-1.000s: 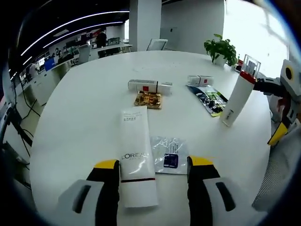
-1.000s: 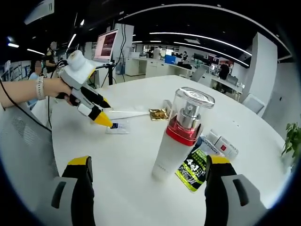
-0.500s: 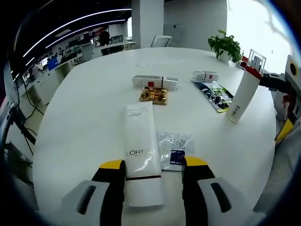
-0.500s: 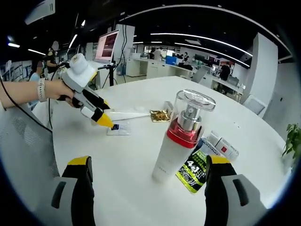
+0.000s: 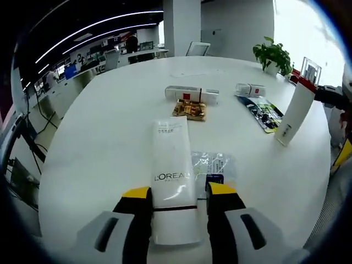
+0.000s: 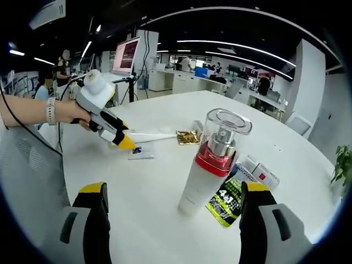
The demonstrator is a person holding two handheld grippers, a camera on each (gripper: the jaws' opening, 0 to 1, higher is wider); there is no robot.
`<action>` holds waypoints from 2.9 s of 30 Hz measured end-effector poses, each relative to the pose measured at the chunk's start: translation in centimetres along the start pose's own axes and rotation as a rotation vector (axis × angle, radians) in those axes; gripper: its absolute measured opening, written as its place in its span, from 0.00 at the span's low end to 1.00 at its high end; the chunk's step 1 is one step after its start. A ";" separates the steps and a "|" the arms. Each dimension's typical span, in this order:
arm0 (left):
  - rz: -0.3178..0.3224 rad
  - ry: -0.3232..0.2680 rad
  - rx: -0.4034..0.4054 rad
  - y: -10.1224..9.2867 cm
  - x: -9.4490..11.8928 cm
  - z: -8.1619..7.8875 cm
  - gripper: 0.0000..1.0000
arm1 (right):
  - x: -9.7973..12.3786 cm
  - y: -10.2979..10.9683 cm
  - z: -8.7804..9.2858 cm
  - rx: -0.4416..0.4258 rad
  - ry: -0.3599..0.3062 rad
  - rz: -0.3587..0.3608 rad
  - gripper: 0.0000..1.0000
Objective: Arrange the skincare products in the storage area until every visible bottle or jar stands upright without overlapping.
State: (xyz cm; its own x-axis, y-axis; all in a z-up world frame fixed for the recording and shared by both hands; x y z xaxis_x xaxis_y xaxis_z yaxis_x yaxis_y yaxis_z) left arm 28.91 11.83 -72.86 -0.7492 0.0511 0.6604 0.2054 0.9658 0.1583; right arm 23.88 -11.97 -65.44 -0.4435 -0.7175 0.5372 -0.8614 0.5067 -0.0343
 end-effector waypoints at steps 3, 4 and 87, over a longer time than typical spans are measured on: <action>-0.027 -0.036 0.012 0.0 -0.5 -0.1 0.31 | 0.0 0.0 -0.2 0.000 -0.011 0.000 1.00; -0.024 -0.062 -0.007 0.1 -0.6 -0.2 0.31 | 0.0 0.0 -0.3 0.000 -0.013 -0.001 1.00; 0.318 0.109 -0.054 -6.4 7.4 -0.5 0.26 | -0.5 2.0 2.4 -0.423 -0.034 -0.158 0.61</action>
State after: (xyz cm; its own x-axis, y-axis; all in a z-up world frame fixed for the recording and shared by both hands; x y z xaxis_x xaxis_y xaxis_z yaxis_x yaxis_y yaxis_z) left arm 22.33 5.95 -68.60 -0.5710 0.3169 0.7573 0.4530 0.8910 -0.0313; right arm 21.80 -11.72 -67.80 -0.3284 -0.8136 0.4798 -0.7456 0.5351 0.3971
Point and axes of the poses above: the point that each gripper's makers call its tool centre point, and the gripper's own axes: x roughly backward along the fingers, y roughly to its left, z roughly out of its underside, the point moved 5 cm from there along x, roughly backward along the fingers, and after that the axes turned 12 degrees about -z, right-handed, at the moved point
